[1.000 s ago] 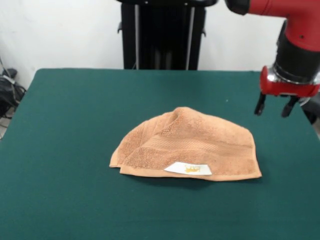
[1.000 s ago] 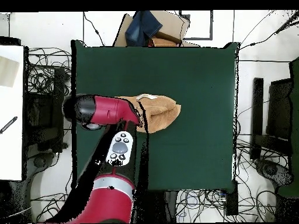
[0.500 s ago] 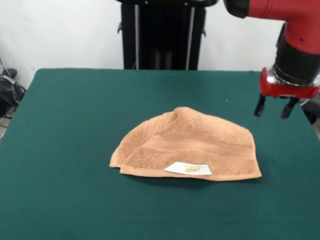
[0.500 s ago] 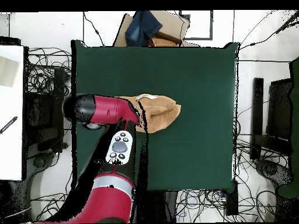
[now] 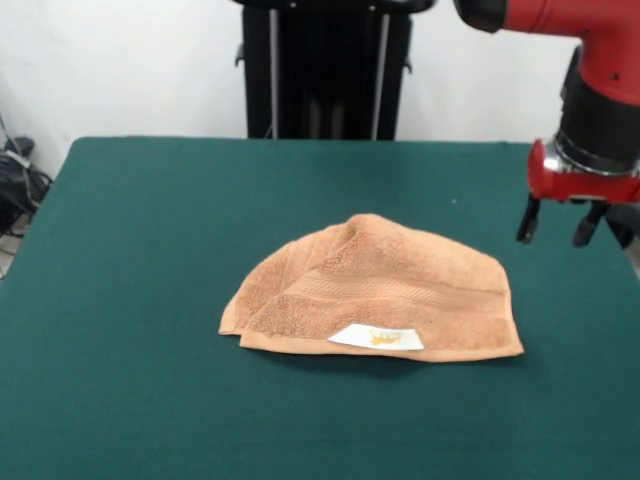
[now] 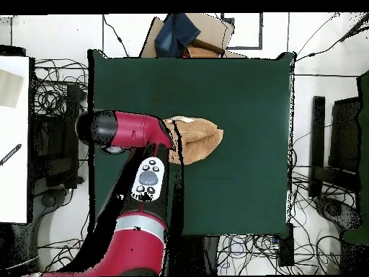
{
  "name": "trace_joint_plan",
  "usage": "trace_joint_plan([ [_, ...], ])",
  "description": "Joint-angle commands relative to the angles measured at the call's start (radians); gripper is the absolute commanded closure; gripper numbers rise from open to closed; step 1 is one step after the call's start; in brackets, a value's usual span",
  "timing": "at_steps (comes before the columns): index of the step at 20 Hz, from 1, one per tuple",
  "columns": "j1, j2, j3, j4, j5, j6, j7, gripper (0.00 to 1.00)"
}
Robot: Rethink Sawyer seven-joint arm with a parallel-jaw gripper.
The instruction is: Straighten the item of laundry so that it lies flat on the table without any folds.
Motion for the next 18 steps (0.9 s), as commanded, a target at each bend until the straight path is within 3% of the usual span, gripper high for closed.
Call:
trace_joint_plan([
  [1, -0.044, 0.058, 0.05, -0.032, 0.031, 0.049, 0.221, 0.0],
  [18, -0.055, 0.154, 0.049, -0.075, 0.008, -0.073, 0.219, 0.0],
])
